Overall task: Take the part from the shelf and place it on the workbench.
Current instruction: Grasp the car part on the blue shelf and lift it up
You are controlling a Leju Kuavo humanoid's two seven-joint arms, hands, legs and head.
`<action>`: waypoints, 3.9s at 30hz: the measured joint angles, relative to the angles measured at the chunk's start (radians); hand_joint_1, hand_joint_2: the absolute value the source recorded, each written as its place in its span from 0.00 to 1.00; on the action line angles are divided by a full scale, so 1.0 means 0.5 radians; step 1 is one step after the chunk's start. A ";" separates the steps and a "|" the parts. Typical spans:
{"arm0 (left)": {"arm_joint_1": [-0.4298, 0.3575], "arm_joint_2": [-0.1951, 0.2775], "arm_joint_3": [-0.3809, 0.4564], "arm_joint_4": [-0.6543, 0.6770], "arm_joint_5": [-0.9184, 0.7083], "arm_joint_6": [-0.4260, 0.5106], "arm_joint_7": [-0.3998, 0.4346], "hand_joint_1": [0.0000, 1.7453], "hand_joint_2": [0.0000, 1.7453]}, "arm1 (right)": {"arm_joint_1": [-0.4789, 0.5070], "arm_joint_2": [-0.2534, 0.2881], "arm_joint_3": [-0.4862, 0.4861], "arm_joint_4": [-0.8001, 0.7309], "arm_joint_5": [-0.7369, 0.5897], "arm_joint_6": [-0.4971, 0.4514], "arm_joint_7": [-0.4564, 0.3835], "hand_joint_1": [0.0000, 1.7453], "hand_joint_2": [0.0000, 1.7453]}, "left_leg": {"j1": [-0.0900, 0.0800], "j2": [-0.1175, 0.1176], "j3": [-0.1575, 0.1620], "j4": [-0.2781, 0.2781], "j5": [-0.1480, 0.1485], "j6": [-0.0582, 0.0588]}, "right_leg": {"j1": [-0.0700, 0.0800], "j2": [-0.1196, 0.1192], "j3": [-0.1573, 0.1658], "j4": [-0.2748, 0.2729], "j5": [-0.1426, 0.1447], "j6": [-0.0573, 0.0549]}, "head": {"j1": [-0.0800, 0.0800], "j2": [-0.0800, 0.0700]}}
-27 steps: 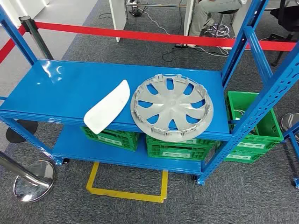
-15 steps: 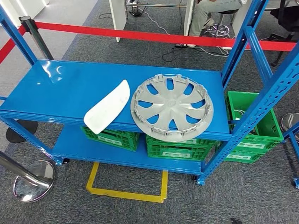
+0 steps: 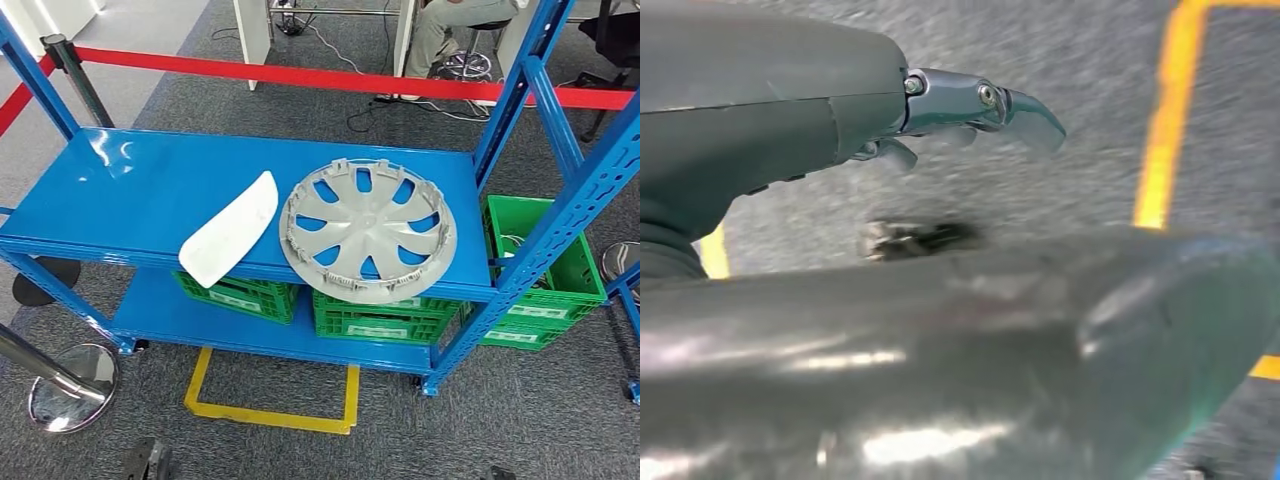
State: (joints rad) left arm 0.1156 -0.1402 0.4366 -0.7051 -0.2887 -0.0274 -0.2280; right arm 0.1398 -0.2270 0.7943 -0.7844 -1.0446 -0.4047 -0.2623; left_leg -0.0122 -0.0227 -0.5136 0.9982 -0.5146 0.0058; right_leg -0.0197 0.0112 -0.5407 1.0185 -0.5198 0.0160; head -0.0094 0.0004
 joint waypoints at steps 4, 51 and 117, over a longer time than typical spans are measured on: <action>0.034 0.003 -0.003 -0.214 0.007 0.012 -0.032 0.00 0.00 | -0.005 -0.034 0.121 -0.044 -0.145 -0.055 -0.040 0.00 0.00 | 0.000 0.000 0.000 0.000 0.000 0.000 | 0.000 0.000 0.000 0.000 0.000 0.000 | 0.000 0.000; 0.202 1.123 -0.761 -2.311 -0.909 0.502 0.083 0.00 1.00 | -0.217 -0.266 1.259 -0.198 -1.032 -0.200 -0.229 0.00 0.00 | 0.000 0.000 0.003 0.000 0.002 -0.001 | 0.000 0.000 -0.001 0.000 0.001 -0.001 | 0.001 0.000; -0.831 0.868 -1.609 -1.368 -1.859 0.439 0.563 0.00 1.00 | -0.373 0.114 1.336 0.673 -0.879 0.373 -0.186 0.00 0.00 | 0.000 0.000 0.003 0.002 0.004 0.001 | 0.000 0.001 -0.001 0.000 0.004 0.001 | 0.000 0.000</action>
State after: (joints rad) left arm -0.2999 0.2937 -0.3677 -1.3891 -1.2182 0.1920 0.0533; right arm -0.0466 -0.1699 1.4622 -0.4478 -1.4838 -0.2183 -0.3554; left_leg -0.0122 -0.0227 -0.5119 0.9991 -0.5125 0.0063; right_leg -0.0196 0.0116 -0.5411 1.0187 -0.5179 0.0167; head -0.0093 0.0004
